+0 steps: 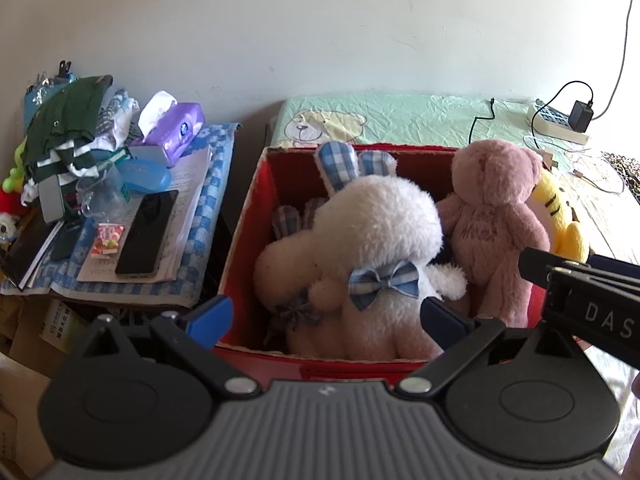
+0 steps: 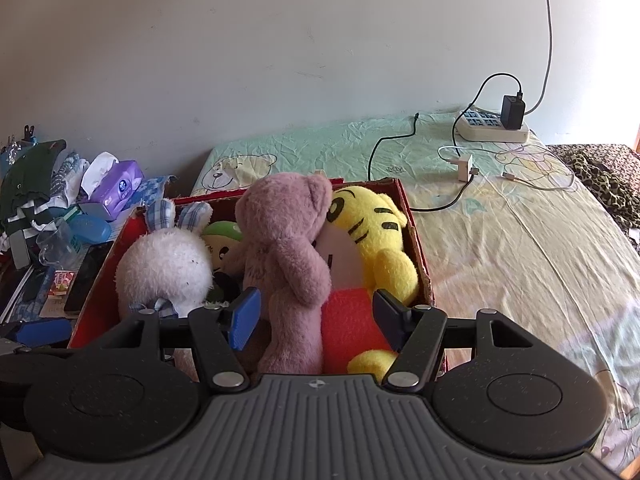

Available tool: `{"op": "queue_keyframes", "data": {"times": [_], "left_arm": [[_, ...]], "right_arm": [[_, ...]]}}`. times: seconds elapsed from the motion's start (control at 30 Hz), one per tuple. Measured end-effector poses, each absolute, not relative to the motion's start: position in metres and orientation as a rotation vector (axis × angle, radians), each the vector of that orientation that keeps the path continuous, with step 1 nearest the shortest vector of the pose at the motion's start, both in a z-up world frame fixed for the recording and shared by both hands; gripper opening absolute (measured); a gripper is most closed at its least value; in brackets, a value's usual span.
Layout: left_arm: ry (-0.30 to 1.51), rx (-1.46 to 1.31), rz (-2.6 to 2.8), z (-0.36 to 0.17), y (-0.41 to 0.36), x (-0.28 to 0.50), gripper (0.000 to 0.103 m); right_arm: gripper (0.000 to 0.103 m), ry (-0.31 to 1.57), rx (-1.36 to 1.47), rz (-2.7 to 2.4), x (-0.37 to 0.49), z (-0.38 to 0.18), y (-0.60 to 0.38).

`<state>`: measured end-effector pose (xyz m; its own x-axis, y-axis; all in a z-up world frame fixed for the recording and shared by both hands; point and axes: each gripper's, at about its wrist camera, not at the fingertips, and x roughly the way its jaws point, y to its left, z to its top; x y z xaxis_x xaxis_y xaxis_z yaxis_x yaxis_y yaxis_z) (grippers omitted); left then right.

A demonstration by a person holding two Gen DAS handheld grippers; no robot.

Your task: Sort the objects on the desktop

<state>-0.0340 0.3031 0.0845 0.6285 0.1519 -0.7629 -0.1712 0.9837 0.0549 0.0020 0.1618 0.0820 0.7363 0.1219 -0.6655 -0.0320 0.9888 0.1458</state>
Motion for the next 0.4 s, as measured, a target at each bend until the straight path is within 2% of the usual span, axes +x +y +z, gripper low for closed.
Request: {"op": "queue_keyframes", "data": {"times": [0.4], "left_arm": [[0.840, -0.024, 0.173, 0.0869, 0.3069, -0.0354, 0.100]], "right_arm": [[0.065, 0.723, 0.127, 0.076, 0.0055, 0.0831, 0.1713]]}}
